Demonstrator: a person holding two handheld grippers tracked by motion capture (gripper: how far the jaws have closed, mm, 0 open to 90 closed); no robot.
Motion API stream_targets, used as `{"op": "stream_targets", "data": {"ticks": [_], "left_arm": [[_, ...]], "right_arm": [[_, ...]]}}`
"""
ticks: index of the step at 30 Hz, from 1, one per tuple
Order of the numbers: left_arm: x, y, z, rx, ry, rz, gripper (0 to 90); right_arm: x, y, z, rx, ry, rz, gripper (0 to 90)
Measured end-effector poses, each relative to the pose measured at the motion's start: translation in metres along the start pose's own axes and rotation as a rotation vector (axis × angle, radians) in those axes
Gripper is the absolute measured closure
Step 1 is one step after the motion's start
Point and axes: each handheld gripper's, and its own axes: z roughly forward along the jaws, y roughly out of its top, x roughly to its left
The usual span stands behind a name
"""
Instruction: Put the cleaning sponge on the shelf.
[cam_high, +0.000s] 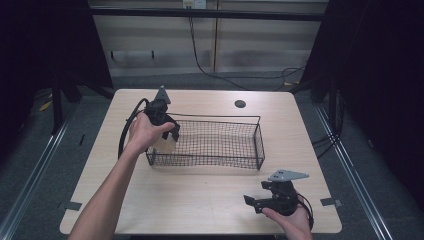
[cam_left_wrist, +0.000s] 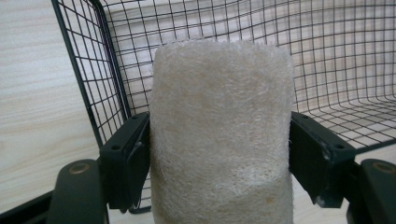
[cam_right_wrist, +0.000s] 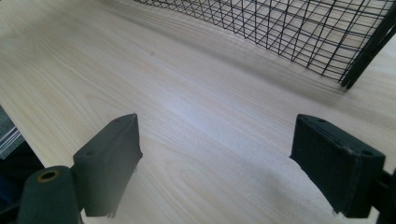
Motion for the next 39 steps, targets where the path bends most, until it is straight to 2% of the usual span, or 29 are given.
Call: {"op": "stream_targets", "data": {"ticks": [9,17,19,25,29,35,39], "left_arm": [[-0.001,0.002,0.014,0.018,0.027,-0.032,27.9],[-0.002,0.003,0.024,0.032,0.050,-0.043,27.9],[-0.001,0.003,0.025,0.040,0.038,-0.045,27.9],[0.005,0.003,0.032,0.042,0.051,-0.069,27.8],[0.005,0.003,0.037,0.056,0.058,-0.073,27.8],[0.001,0.002,0.039,0.071,0.059,-0.058,27.8],[0.000,0.002,0.042,0.066,0.081,-0.068,27.8]], "right_arm": [[0.000,0.000,0.001,0.006,0.005,0.001,15.1],[0.000,0.000,0.001,0.006,0.004,0.000,15.1],[0.000,0.000,0.001,0.006,0.004,0.000,15.2],[0.000,0.000,0.001,0.002,0.003,-0.001,15.1],[-0.001,0.000,0.000,0.000,0.003,0.000,15.2],[0.000,0.000,0.000,0.000,0.003,0.000,15.1],[0.000,0.000,0.000,0.000,0.004,0.000,15.2]]}}
